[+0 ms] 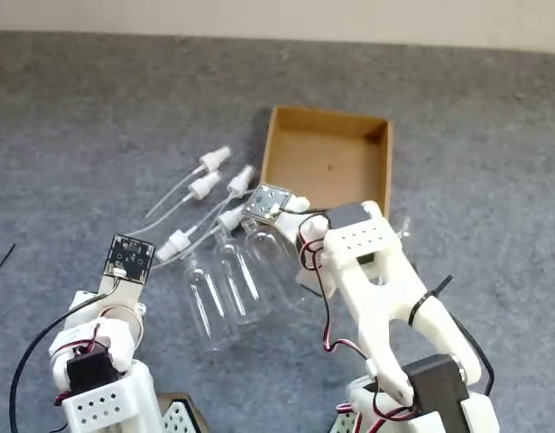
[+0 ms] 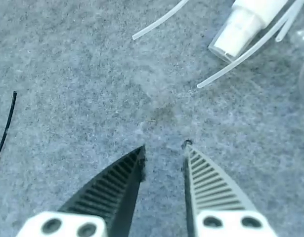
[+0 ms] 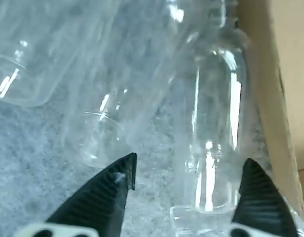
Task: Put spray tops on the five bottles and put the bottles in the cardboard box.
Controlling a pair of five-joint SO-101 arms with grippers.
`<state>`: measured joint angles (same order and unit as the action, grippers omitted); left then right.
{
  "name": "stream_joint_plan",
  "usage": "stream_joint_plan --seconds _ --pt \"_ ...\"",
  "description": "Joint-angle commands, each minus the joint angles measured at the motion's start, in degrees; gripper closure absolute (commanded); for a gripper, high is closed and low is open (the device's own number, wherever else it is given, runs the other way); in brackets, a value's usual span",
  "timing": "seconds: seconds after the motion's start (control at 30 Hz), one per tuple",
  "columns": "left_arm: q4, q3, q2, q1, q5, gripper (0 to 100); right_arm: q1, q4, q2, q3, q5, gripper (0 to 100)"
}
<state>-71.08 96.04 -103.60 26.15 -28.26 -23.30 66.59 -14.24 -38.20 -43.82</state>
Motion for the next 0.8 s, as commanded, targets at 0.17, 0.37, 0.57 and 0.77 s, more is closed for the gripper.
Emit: stream_joint_plan --seconds 0.17,0.37,0.57,0.77 --pt "0.79 1.10 -0.04 0.66 -0.44 88 6.64 -0.31 -0.04 -0.75 1.76 72.3" --pt "0.79 1.10 -0.04 0.66 -0.44 88 7.87 -2.51 -0.13 -6.73 -0.09 72.4" --pt "0.79 1.10 -0.04 0.66 -0.44 88 7.60 -7.25 -0.66 -7.43 8.79 72.1" --pt "0.79 1.10 -0.04 0.66 -0.44 88 4.62 -7.25 -0.13 -3.30 8.70 72.4"
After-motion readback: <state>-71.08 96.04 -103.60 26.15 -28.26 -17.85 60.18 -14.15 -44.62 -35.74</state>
